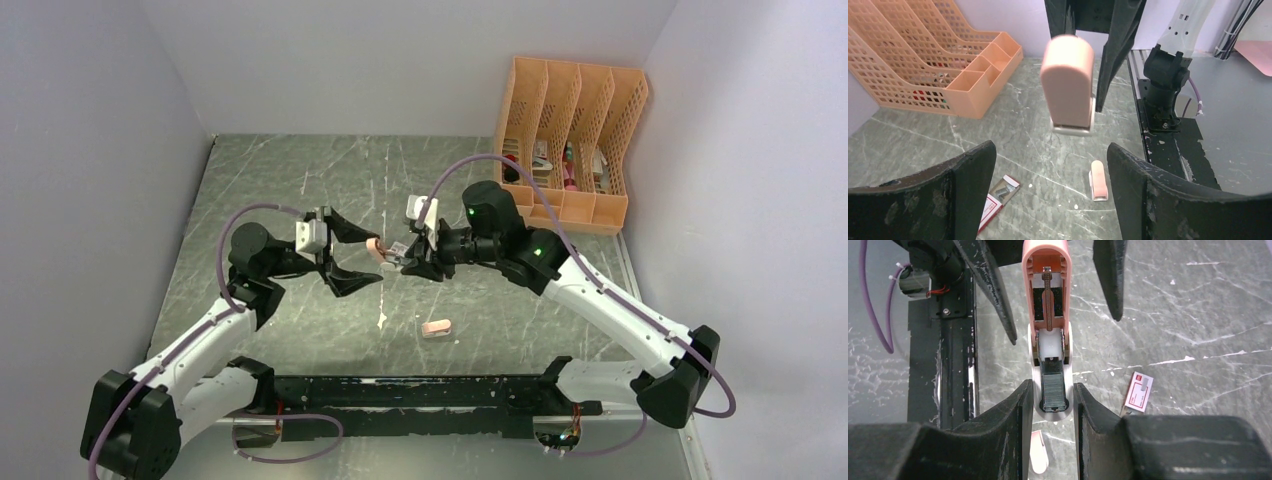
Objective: Load the staples into the stapler
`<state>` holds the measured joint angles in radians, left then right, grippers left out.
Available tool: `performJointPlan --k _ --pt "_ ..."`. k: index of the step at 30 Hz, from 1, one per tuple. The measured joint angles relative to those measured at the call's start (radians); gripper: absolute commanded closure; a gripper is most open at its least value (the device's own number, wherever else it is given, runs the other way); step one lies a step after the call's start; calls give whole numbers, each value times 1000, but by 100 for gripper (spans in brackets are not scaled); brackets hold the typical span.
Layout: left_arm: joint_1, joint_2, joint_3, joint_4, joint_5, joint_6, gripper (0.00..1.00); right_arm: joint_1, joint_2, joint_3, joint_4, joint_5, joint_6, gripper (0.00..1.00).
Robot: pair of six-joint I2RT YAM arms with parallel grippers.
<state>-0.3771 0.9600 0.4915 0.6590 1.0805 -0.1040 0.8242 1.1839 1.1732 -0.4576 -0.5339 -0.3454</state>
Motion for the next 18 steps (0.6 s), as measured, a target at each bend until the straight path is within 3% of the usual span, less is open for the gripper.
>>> performJointPlan --k 18 --pt "-46 117 24 203 82 -125 27 41 14 11 -34 15 -16 96"
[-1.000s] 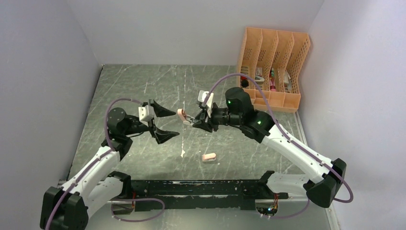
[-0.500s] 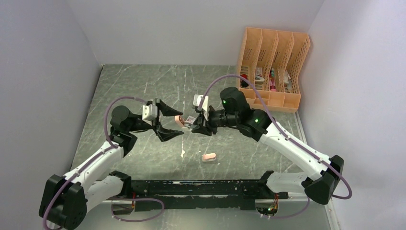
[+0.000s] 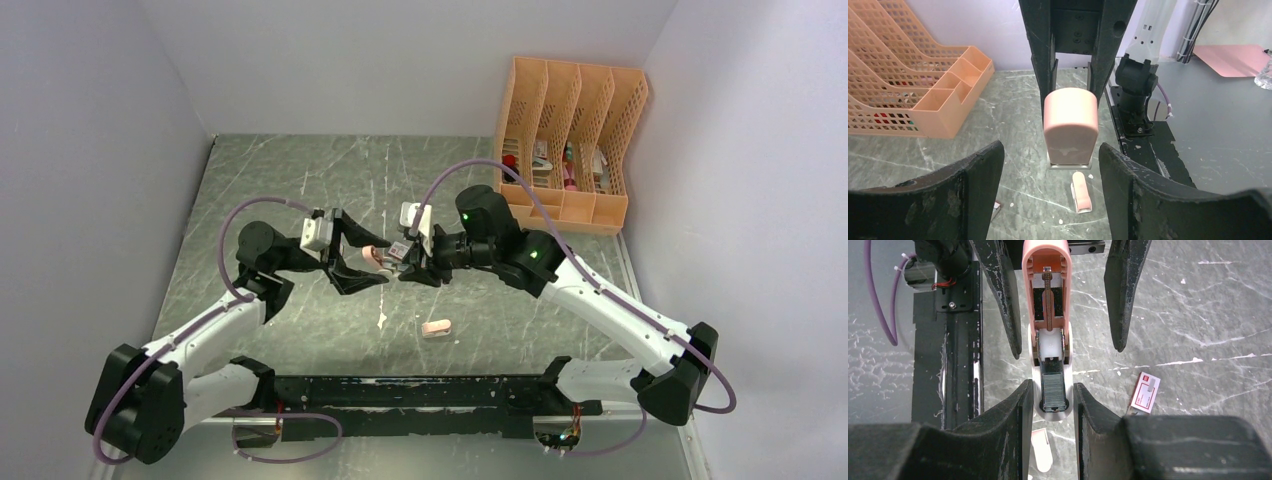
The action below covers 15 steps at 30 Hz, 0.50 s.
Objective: Load the staples into the stapler
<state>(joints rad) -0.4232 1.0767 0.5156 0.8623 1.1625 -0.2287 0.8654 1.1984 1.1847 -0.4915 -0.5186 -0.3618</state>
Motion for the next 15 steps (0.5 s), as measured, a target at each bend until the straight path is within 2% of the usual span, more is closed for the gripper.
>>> performJointPlan --k 15 --pt "-6 39 0 103 22 -60 44 12 0 0 13 30 1 96"
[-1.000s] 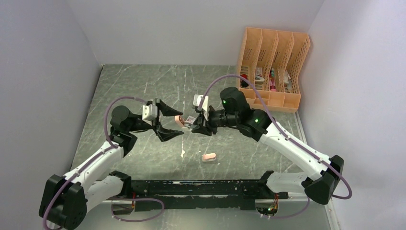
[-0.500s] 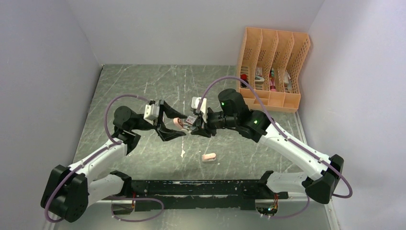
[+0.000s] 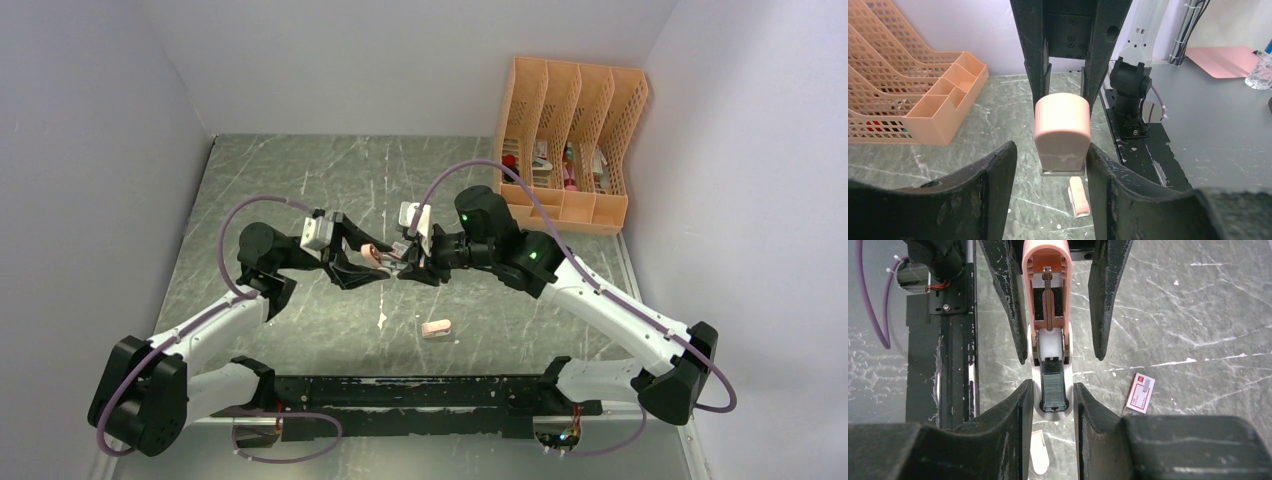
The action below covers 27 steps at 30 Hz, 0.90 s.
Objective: Load the staples into the stapler
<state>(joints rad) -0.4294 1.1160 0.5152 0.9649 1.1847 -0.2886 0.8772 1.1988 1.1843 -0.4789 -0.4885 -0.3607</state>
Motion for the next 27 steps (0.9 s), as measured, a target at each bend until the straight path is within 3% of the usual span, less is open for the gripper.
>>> performJointPlan --k 11,14,15,18,22,27 --pt "0 0 0 -8 23 4 74 5 0 0 3 28 1 95" --pt "0 3 0 -2 27 -1 91 8 0 0 3 33 1 83" --pt "0 5 0 3 29 -5 93 9 0 0 3 34 2 79" --pt "0 9 0 7 31 -7 93 10 0 0 3 37 5 52" --pt "0 2 8 -45 22 40 93 13 -3 -1 26 45 27 26" --pt "0 -43 52 -248 -40 194 93 16 -35 -2 90 106 100 16"
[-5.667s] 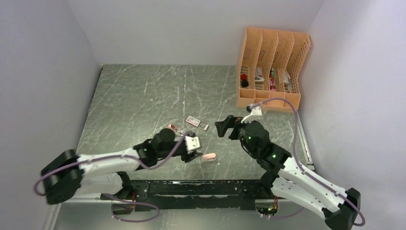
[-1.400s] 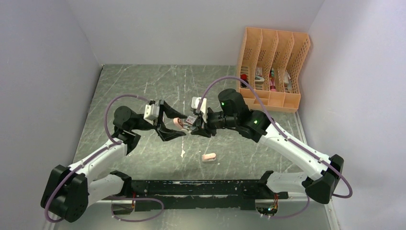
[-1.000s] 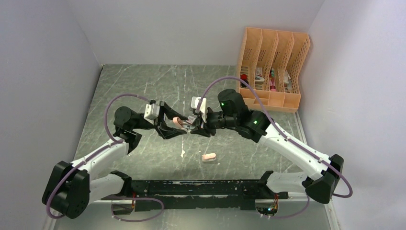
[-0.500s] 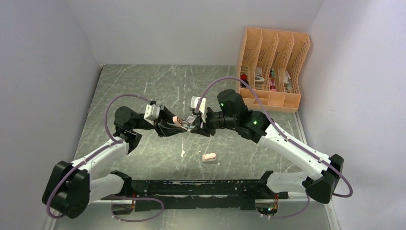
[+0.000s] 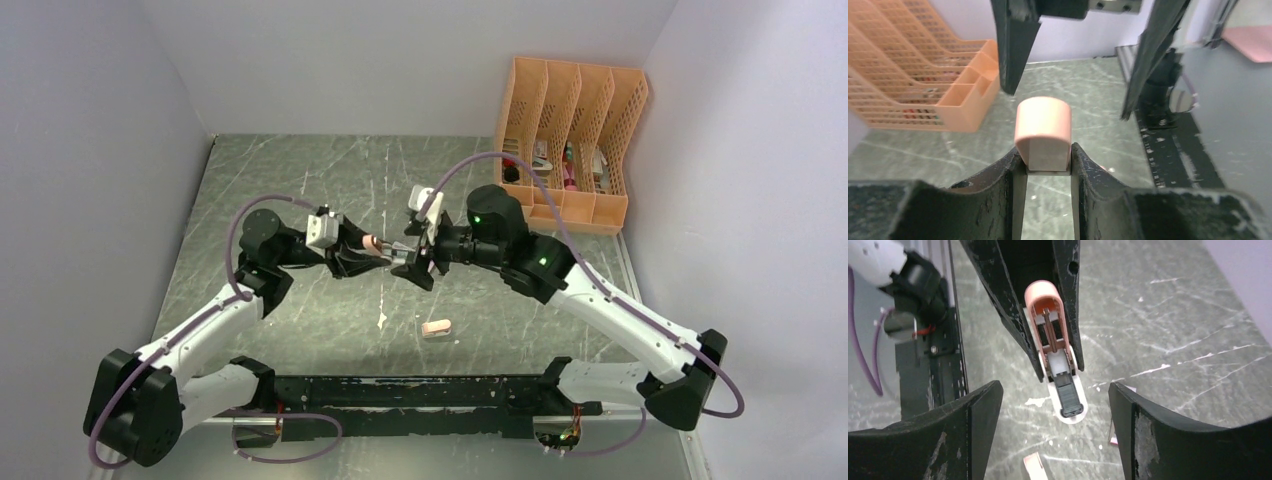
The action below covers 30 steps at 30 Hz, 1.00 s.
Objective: Load the staples into the stapler
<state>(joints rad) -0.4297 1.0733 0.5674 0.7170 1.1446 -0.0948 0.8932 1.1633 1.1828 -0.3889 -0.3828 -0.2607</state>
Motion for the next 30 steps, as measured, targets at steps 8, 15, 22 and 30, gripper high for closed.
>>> performJointPlan --k 8,15,22,30 --pt "0 -22 100 -320 -167 259 93 0 -55 -16 175 163 274 6" --pt "0 -18 104 -425 -243 335 93 1 22 26 219 293 484 1" --pt "0 6 114 -441 -260 347 93 17 110 53 227 350 575 0" --pt "0 13 115 -460 -259 352 93 76 194 111 191 451 581 0"
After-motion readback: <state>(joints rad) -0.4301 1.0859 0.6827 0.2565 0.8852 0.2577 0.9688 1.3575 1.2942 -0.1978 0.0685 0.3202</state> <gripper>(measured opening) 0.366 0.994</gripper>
